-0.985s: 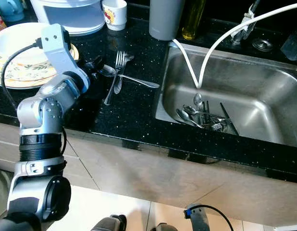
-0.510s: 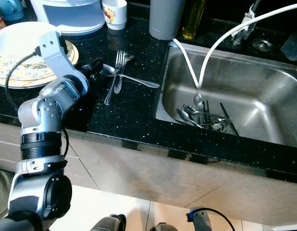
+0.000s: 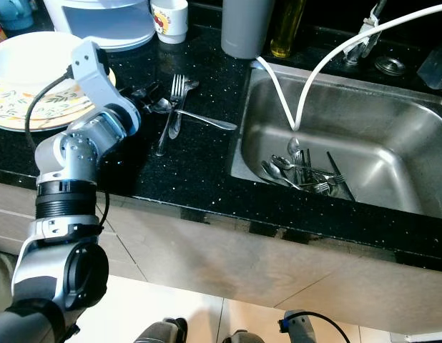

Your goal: Kitchen organization

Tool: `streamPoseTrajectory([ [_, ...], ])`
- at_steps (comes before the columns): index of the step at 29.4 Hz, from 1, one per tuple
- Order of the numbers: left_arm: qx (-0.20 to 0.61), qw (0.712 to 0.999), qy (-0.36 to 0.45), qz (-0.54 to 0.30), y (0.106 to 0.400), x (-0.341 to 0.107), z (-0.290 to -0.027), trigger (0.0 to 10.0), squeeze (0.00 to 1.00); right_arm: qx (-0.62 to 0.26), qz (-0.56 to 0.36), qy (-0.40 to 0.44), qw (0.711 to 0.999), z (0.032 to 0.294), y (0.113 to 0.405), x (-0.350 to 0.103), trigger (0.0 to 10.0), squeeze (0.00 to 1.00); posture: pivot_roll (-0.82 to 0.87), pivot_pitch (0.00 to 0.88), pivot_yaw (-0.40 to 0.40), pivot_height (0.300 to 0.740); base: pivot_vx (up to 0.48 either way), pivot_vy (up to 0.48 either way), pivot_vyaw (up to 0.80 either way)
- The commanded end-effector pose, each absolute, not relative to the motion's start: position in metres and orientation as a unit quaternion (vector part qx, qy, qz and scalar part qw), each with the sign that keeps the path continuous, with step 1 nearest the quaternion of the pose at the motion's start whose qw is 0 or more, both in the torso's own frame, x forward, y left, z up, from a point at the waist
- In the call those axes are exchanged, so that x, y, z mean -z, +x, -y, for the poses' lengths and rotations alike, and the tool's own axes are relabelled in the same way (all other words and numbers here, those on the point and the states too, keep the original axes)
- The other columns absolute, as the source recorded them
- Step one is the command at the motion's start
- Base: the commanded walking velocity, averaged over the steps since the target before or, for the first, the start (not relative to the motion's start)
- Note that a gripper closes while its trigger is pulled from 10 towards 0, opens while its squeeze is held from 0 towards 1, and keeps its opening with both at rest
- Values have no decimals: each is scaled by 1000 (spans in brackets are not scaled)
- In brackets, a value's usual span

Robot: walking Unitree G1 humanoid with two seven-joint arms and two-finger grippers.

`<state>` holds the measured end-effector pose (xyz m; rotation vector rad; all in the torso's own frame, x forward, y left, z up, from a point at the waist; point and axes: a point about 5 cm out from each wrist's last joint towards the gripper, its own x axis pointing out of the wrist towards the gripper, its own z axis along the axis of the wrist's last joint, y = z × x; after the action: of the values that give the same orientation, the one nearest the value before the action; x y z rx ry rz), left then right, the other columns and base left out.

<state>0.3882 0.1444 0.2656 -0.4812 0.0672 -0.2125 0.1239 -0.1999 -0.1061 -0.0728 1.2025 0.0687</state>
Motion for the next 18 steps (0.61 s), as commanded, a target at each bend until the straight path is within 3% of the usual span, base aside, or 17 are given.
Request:
streamPoseTrajectory([
  [1, 121, 964, -233, -35, 389, -268, -140, 0, 0, -37, -583, -26, 811, 197, 112, 110, 10000, 0, 35, 178, -68, 740, 0, 0, 0],
  [10, 120, 967, -222, -43, 390, -269, -140, 0, 0, -39, -579, -26, 814, 195, 117, 109, 10000, 0, 43, 166, -66, 740, 0, 0, 0],
  [18, 67, 984, -162, -37, 386, -278, -160, 0, 0, -43, -570, -24, 820, 191, 126, 107, 10000, 0, 51, 161, -67, 740, 0, 0, 0],
])
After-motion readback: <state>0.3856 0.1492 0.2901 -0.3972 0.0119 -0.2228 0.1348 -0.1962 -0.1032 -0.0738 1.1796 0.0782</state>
